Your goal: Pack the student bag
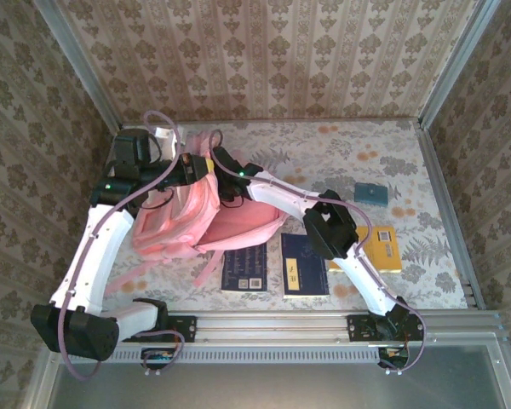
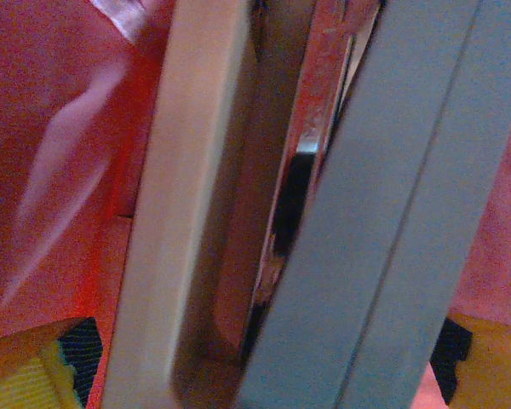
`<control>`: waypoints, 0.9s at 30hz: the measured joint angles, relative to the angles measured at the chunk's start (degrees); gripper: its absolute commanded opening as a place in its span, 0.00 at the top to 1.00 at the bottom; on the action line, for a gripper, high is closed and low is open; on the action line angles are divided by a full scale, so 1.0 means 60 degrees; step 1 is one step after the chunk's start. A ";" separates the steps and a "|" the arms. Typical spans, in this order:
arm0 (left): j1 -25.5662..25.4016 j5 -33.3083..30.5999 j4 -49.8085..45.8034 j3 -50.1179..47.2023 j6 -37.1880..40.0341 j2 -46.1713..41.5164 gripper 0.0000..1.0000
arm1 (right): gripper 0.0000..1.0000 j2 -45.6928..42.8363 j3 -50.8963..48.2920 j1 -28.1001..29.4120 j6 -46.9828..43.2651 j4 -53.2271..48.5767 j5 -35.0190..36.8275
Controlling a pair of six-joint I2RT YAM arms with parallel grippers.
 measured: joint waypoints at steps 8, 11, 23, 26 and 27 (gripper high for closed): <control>-0.0011 -0.0390 -0.0138 0.0011 0.0066 -0.0004 1.00 | 0.00 -0.2331 -0.2798 0.0033 -0.1191 0.0047 0.0732; -0.0007 -0.0678 -0.0138 0.0011 0.0066 -0.0087 1.00 | 0.00 -0.3304 -0.3752 0.0062 -0.1508 0.0280 0.0980; -0.0007 -0.1071 0.0452 -0.0630 -0.0029 -0.0521 1.00 | 0.00 -0.6215 -0.6783 -0.0146 -0.1781 0.0973 0.3082; -0.0011 -0.1166 0.0688 -0.0845 -0.0098 -0.0590 1.00 | 0.00 -0.7002 -0.7624 -0.0521 -0.1643 0.1104 0.3275; -0.0033 -0.1206 0.0754 -0.0900 -0.0124 -0.0601 1.00 | 0.00 -0.7257 -0.7887 -0.0652 -0.1606 0.1155 0.3326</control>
